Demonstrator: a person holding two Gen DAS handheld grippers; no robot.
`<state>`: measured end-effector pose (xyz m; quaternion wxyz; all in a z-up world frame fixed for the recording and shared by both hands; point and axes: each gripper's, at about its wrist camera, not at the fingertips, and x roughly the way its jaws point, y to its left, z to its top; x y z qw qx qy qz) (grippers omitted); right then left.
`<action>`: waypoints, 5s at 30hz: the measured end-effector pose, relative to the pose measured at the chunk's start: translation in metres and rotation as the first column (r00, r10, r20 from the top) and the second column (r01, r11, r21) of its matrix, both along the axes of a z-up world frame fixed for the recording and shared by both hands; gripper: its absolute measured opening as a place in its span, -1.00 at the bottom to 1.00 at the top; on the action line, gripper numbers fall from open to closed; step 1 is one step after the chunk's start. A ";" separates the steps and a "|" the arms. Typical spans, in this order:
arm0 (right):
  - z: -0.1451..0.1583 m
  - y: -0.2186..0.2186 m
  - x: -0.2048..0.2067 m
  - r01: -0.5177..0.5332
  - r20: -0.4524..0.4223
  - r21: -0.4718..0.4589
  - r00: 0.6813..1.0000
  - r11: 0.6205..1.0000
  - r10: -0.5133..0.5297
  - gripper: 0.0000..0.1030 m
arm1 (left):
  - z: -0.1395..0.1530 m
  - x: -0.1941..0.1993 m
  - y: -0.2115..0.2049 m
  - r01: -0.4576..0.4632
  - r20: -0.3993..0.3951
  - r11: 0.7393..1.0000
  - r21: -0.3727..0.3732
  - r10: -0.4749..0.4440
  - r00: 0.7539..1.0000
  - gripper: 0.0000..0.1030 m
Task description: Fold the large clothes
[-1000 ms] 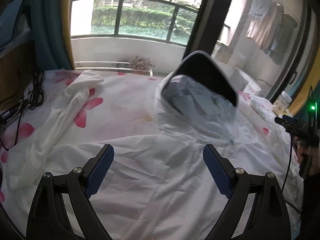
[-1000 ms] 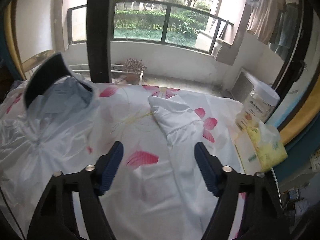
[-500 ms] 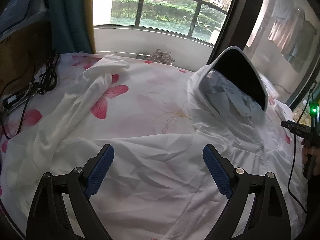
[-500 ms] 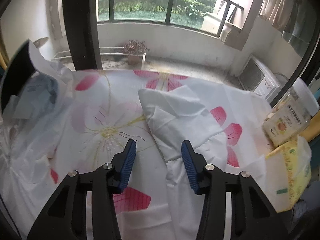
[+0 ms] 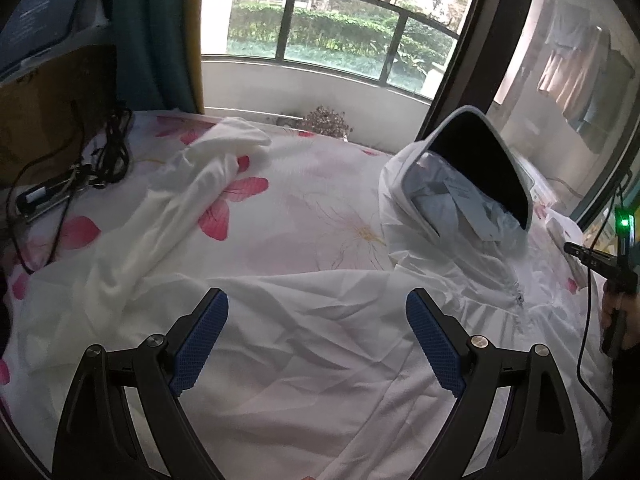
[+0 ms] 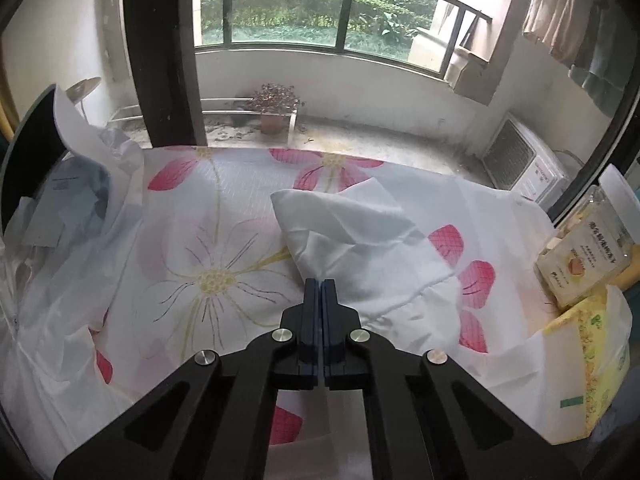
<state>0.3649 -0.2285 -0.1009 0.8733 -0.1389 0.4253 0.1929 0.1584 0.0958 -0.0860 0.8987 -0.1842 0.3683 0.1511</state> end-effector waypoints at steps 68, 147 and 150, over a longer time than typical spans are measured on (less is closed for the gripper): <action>0.054 0.234 -0.271 -0.435 -0.058 0.258 0.884 0.863 0.464 -0.85 | 0.050 -0.169 0.077 -0.042 0.165 0.999 -0.003 0.042 0.985 0.79; 0.009 -0.076 -0.080 0.103 -0.058 0.187 0.994 0.977 -0.094 -0.96 | 0.016 -0.040 -0.033 0.137 -0.078 0.988 0.070 -0.132 0.988 0.79; 0.001 -0.083 -0.072 0.126 -0.051 0.153 0.992 0.980 -0.120 -1.00 | 0.013 -0.038 -0.031 0.134 -0.095 0.988 0.075 -0.126 0.987 0.79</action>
